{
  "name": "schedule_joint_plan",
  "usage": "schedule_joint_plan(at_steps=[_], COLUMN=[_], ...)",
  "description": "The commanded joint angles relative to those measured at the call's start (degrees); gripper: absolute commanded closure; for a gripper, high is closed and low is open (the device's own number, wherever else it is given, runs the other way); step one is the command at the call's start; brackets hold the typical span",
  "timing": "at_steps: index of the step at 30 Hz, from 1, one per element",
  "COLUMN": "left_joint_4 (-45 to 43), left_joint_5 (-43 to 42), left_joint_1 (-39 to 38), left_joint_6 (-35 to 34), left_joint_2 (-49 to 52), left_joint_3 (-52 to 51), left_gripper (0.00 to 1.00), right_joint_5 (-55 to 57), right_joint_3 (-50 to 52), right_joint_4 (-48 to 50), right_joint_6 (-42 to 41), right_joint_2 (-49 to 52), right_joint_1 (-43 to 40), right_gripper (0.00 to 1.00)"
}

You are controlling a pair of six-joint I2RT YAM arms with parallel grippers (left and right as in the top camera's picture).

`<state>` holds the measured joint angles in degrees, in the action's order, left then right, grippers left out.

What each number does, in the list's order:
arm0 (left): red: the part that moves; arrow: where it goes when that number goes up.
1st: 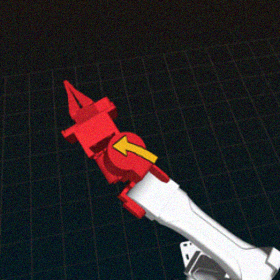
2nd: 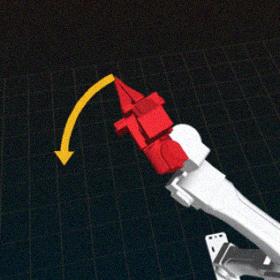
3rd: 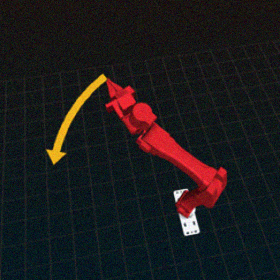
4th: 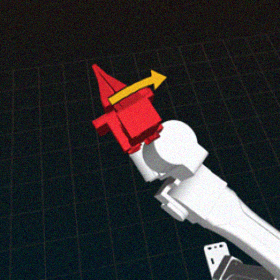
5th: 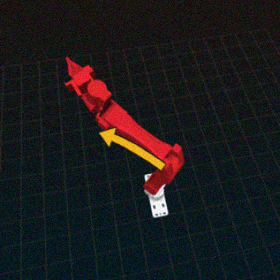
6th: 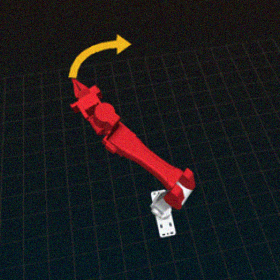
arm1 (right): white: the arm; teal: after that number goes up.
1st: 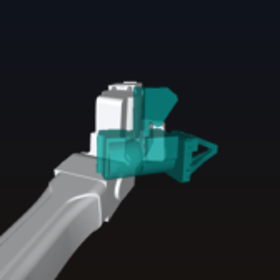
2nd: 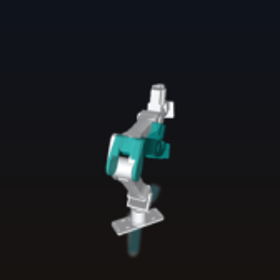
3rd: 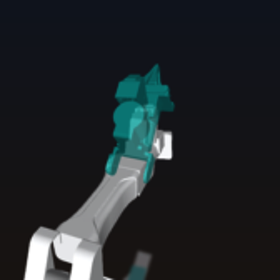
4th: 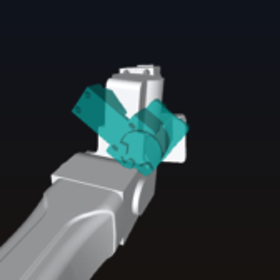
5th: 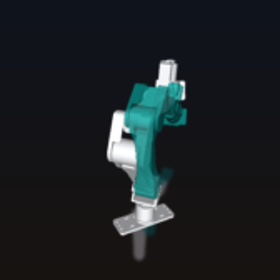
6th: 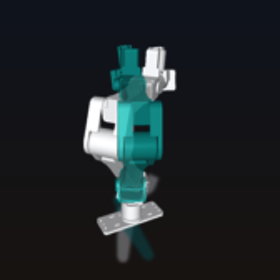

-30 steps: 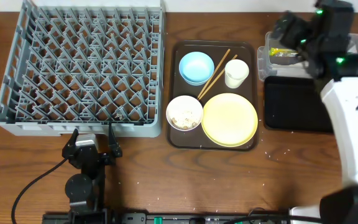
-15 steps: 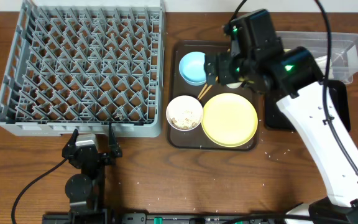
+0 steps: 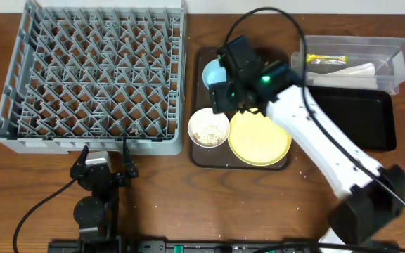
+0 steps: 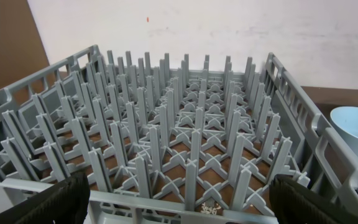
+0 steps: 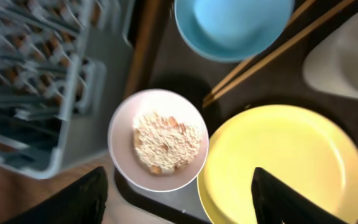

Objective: Sort waste into correct bins and load items into the dishwasher
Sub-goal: 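Move right gripper to white rice bowl and grasp its rim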

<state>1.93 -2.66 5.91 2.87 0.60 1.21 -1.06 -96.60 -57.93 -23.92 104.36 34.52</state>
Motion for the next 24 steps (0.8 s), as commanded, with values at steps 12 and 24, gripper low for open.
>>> schedule_joint_plan(at_steps=[12, 24], left_joint_4=[2.08, 2.08], left_joint_5=[0.94, 0.94], left_joint_1=[0.28, 0.28], left_joint_6=[0.31, 0.31], left_joint_2=[-0.31, -0.31], left_joint_3=[-0.98, -0.98], left_gripper=[0.06, 0.06], right_joint_5=[-6.54, -5.84], right_joint_3=[0.39, 4.24], right_joint_4=[0.2, -2.67], right_joint_6=[-0.28, -0.61], right_joint_2=[13.84, 13.9], right_joint_1=[3.32, 3.32], right_gripper=[0.83, 0.84])
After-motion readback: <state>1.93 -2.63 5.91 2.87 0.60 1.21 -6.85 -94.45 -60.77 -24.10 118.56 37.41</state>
